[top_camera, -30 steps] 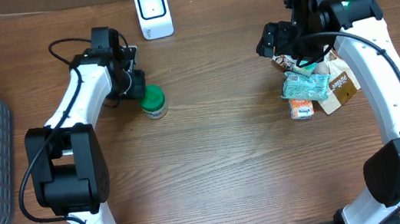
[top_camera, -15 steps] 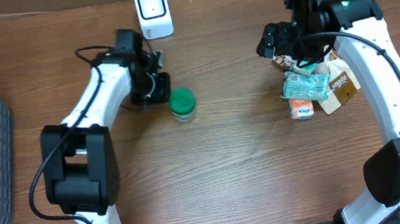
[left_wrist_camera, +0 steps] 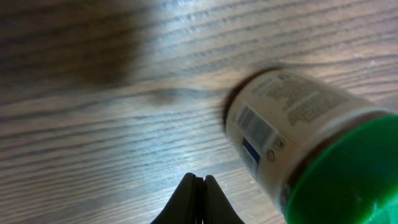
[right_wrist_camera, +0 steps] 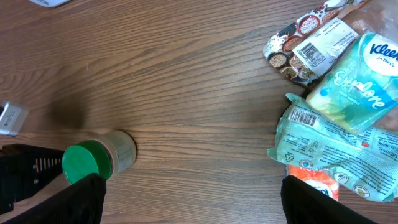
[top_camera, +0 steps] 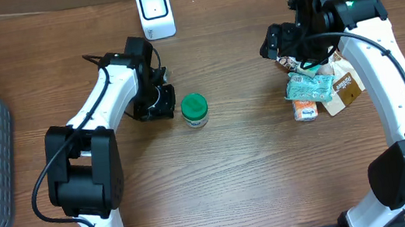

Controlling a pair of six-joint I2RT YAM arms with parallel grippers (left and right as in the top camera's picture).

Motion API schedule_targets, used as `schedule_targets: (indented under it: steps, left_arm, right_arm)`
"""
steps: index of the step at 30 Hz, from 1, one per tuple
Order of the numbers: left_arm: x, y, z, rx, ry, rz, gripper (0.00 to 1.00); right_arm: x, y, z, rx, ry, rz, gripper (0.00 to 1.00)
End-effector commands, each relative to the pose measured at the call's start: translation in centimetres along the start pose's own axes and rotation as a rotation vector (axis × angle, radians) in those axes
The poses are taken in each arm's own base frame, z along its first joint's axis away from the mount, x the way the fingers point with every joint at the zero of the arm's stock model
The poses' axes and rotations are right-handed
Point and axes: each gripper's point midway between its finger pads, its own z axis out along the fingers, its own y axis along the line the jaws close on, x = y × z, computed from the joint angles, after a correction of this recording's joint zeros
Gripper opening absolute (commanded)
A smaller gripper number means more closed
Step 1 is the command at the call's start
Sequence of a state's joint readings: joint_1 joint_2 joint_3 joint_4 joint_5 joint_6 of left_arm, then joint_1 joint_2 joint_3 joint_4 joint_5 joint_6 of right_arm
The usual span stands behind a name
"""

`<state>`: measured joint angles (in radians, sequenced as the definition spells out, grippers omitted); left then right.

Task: Scan the item barcode

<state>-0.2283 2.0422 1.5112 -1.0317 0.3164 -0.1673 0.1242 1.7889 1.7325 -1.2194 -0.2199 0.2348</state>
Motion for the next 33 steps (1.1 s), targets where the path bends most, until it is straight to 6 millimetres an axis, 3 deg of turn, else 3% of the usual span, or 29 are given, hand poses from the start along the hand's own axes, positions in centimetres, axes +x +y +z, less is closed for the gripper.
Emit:
schedule_targets:
  steps: [1, 7, 18, 22, 25, 30, 33]
  left_arm:
    - [0.9, -2.3, 0.1, 0.09, 0.033, 0.005, 0.04]
    - [2.1, -6.1, 0.2, 0.225, 0.076, 0.044, 0.04]
    - [2.7, -8.4, -0.1, 0.317, 0.102, 0.055, 0.04]
    - [1.7, -7.0, -0.9, 0.27, 0.071, 0.037, 0.04]
    - [0.1, -5.2, -3.1, 0.21, 0.027, 0.01, 0.04]
    - [-2.2, -1.7, -7.2, 0.048, -0.059, -0.032, 0.04]
    - [-3.1, -0.2, -7.6, -0.034, -0.099, -0.012, 0.04]
  right_arm:
    - [-0.4, -0.1, -0.5, 0.005, -0.02, -0.009, 0.88]
    - [-0.4, -0.1, -0.5, 0.006, -0.02, -0.008, 0.88]
    - [-0.4, -0.1, -0.5, 0.005, -0.019, -0.008, 0.88]
    - [-0.2, 0.3, -0.5, -0.016, -0.013, -0.03, 0.88]
    - [0.3, 1.9, -0.5, -0.098, 0.009, -0.133, 0.88]
    - [0.7, 2.8, -0.4, -0.111, 0.016, -0.173, 0.91]
    - [0.9, 3.2, -0.3, -0.115, 0.019, -0.194, 0.91]
